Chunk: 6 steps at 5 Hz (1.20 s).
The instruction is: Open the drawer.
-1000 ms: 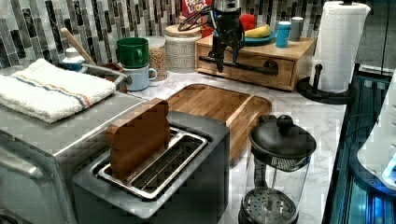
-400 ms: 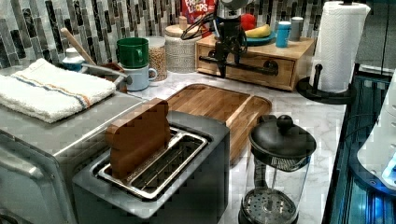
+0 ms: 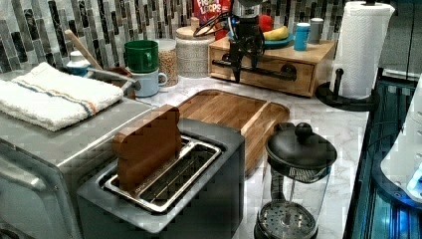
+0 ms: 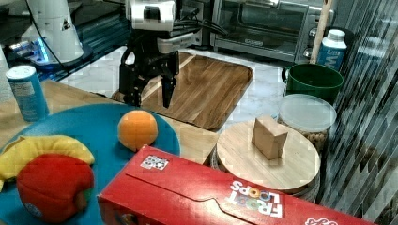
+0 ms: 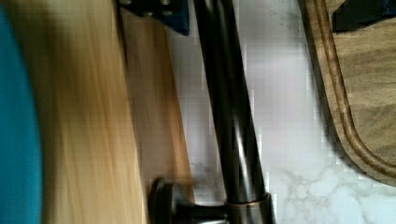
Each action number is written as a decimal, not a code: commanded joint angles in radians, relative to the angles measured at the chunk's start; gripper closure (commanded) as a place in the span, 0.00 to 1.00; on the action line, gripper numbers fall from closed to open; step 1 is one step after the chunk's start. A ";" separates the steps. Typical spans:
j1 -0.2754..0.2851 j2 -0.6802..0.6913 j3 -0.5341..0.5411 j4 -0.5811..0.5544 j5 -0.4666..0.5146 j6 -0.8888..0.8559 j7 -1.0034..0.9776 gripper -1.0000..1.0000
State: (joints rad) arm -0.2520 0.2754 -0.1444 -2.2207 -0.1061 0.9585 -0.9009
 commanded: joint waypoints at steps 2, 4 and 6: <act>0.157 -0.051 0.157 -0.039 0.031 -0.074 0.098 0.00; 0.178 -0.062 0.215 -0.039 0.046 -0.110 0.143 0.00; 0.185 -0.067 0.276 -0.025 0.084 -0.156 0.216 0.00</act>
State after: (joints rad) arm -0.1621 0.2568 0.0557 -2.2422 -0.0855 0.8442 -0.7598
